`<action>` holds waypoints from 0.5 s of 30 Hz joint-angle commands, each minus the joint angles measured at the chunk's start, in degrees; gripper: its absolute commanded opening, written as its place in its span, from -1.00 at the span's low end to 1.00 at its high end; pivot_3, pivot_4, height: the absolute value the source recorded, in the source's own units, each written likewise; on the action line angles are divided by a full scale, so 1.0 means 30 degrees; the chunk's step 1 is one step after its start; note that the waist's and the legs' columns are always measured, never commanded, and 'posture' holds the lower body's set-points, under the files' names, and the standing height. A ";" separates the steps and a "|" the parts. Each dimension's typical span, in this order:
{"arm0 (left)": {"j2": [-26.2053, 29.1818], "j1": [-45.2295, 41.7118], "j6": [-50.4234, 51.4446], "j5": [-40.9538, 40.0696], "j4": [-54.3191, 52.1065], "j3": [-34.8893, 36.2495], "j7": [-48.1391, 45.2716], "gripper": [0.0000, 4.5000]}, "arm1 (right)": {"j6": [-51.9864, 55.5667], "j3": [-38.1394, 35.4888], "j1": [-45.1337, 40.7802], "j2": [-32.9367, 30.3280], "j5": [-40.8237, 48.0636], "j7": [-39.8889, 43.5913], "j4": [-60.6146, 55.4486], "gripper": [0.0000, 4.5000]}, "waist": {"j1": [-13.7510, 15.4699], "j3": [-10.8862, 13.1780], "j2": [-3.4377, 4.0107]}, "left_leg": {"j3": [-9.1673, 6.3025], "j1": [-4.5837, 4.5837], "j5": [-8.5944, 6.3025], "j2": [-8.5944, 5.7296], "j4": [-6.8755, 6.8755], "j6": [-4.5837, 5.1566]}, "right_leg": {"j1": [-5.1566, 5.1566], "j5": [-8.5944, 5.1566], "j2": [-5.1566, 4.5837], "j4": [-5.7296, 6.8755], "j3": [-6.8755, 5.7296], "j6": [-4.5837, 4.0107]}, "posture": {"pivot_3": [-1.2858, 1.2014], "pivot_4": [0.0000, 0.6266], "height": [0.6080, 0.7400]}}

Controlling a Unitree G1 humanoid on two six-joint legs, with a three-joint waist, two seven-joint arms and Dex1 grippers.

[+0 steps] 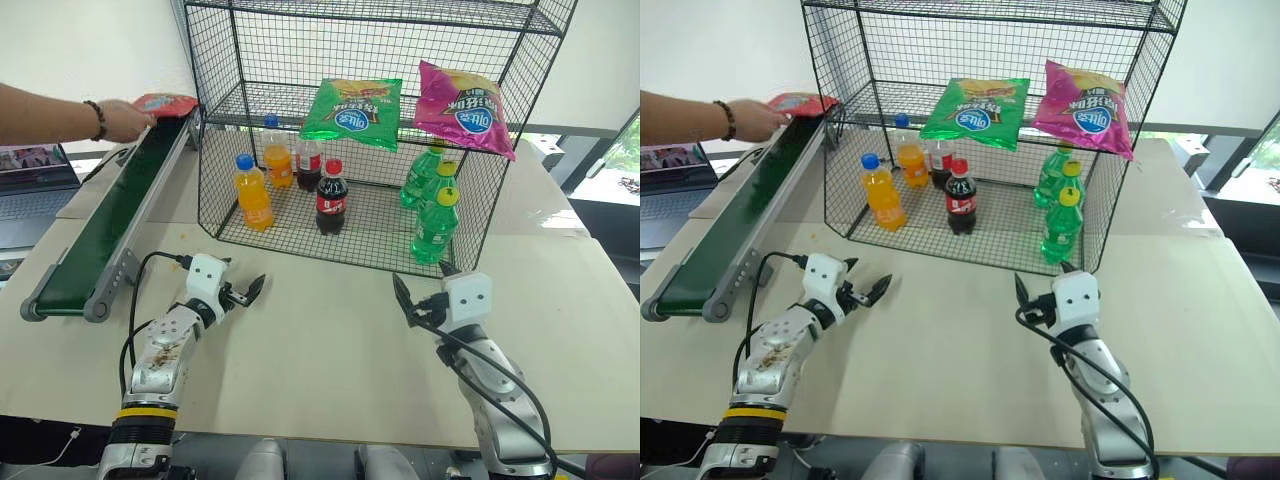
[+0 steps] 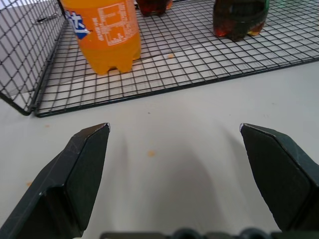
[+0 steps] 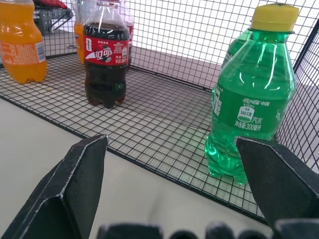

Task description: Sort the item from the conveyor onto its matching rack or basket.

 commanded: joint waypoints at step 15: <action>0.1202 0.4765 0.4915 -0.6762 -0.9467 0.3720 -0.1142 0.97 | 0.0514 -0.0310 -0.1958 -0.2172 0.3045 0.4157 -0.1165 1.00 | -0.0206 -0.0002 0.0006 | -0.0002 0.0006 -0.0003 0.0014 0.0003 0.0005 | 0.0015 0.0000 -0.0001 0.0007 0.0000 -0.0001 | 0.03 -0.52 1.00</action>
